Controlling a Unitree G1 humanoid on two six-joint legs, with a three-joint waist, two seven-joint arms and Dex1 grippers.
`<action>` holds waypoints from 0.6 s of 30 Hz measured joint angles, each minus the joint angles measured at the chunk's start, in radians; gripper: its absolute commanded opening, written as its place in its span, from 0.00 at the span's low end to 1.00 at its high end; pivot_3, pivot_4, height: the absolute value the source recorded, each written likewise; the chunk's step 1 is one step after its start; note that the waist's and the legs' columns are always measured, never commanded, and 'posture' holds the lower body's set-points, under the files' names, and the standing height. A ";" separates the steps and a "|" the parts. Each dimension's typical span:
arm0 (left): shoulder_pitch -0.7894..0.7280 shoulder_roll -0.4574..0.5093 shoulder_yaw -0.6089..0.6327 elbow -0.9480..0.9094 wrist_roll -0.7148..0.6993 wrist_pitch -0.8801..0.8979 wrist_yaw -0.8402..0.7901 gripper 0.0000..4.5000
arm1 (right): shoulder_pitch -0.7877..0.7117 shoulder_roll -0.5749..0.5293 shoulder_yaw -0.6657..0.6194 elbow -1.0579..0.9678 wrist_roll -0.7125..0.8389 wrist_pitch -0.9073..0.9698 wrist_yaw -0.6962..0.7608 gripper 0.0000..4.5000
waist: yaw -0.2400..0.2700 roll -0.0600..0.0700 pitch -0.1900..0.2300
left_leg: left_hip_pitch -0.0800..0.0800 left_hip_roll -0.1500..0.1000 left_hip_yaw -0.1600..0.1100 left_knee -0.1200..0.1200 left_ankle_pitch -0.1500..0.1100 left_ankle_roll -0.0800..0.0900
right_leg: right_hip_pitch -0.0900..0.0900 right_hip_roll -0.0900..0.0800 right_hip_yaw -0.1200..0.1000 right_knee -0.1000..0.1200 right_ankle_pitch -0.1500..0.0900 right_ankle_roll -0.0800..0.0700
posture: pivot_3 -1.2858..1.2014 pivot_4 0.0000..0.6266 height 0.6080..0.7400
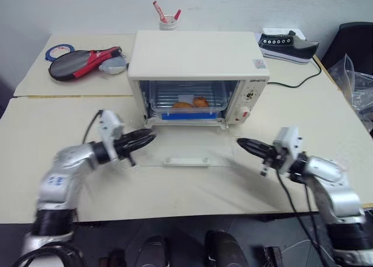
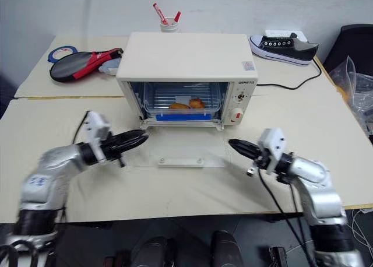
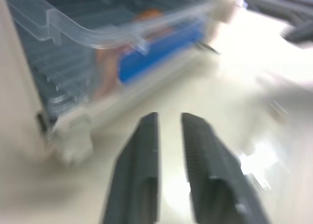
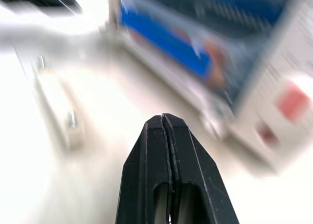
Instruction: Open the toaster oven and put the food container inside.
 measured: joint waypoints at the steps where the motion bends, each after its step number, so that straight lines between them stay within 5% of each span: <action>1: 0.023 0.027 0.020 -0.002 -0.013 -0.012 -0.042 0.43 | 0.009 -0.013 -0.005 0.014 0.000 -0.008 0.022 0.00 | 0.000 0.000 0.000 | 0.001 0.000 0.000 0.000 0.000 0.000 | 0.001 0.000 0.000 0.000 0.000 0.000 | 0.52 0.24 1.00; 9: 0.281 0.174 0.215 0.055 -0.068 -0.077 -0.285 0.99 | -0.038 -0.026 0.070 0.335 -0.089 -0.145 0.198 0.00 | -0.005 0.001 0.000 | 0.002 0.001 0.000 0.000 -0.001 0.000 | 0.002 0.000 0.000 -0.001 0.000 -0.001 | 0.52 0.24 1.00; 18: 0.353 0.176 0.275 0.012 -0.146 -0.042 -0.326 0.99 | -0.153 0.109 0.125 0.411 -0.045 -0.186 0.289 0.00 | -0.005 0.001 0.001 | 0.001 0.001 -0.001 0.000 -0.001 0.000 | 0.002 0.000 -0.001 -0.001 0.000 -0.001 | 0.52 0.24 1.00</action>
